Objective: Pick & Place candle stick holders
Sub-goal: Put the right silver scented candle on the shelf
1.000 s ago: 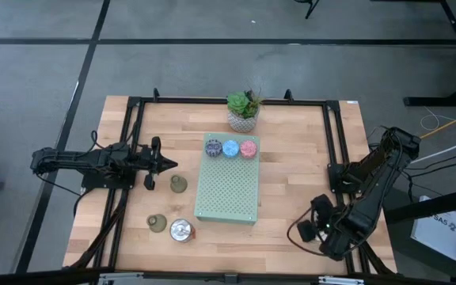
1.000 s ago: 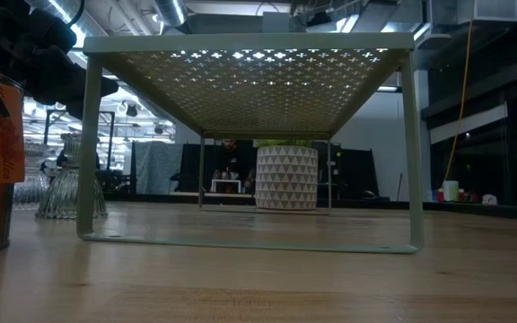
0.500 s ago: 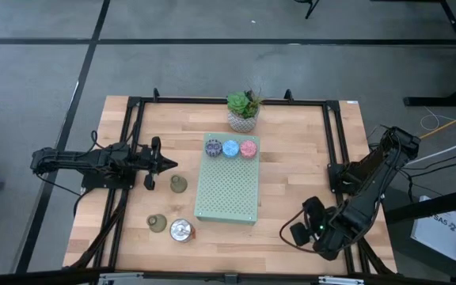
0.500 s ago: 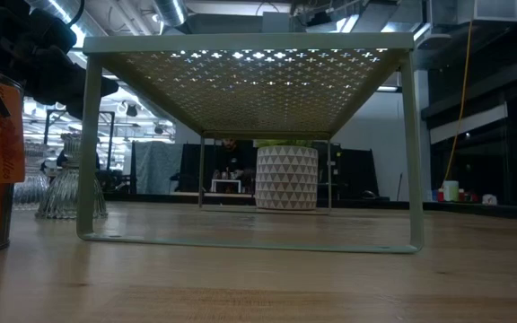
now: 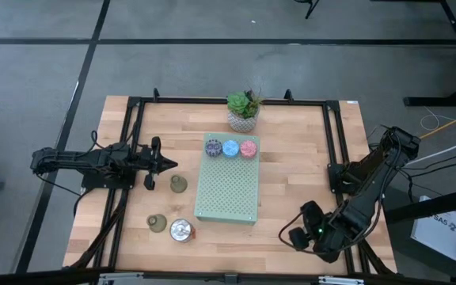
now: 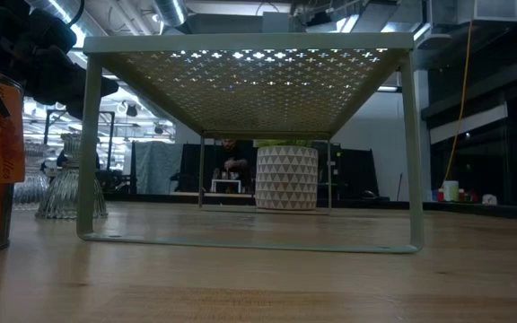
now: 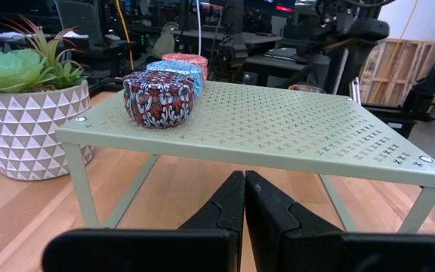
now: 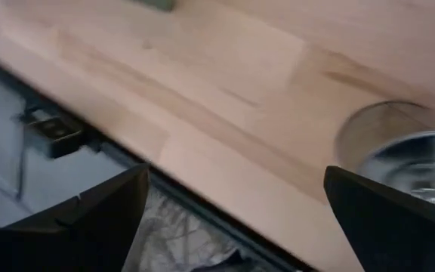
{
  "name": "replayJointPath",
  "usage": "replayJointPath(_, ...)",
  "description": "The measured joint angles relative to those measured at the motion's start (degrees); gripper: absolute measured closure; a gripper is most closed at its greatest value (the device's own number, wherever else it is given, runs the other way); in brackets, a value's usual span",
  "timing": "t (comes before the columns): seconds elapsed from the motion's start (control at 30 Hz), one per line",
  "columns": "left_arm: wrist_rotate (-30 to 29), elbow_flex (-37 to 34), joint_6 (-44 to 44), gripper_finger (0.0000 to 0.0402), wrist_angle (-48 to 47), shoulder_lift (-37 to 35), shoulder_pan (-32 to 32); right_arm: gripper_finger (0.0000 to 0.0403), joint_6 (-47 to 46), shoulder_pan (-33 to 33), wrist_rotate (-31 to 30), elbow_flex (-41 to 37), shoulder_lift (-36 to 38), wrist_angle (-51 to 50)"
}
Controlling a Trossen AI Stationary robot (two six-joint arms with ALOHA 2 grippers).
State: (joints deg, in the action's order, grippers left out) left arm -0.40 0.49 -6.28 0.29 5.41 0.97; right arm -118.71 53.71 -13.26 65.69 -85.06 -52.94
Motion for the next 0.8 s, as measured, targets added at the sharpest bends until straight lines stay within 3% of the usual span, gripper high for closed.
replayJointPath(0.17,0.0,0.0,0.0,0.0395,0.0,0.0,0.0,0.0003,-5.1,-0.2,2.4,0.0,0.0,-2.9)
replayJointPath(0.37,0.0,0.0,0.0,0.0395,0.0,0.0,0.0,0.0003,-17.8,-0.1,10.2,0.0,-0.1,-3.9)
replayJointPath(0.5,0.0,0.0,0.0,0.0395,0.0,0.0,0.0,0.0003,-18.3,0.2,10.8,0.0,-0.1,-6.1)
replayJointPath(0.67,0.0,0.0,0.0,0.0395,0.0,0.0,0.0,0.0003,-20.2,0.6,19.8,0.0,-0.1,-13.2)
replayJointPath(0.8,0.0,0.0,0.0,0.0395,0.0,0.0,0.0,0.0003,-17.8,2.0,18.6,0.0,-0.1,-13.2)
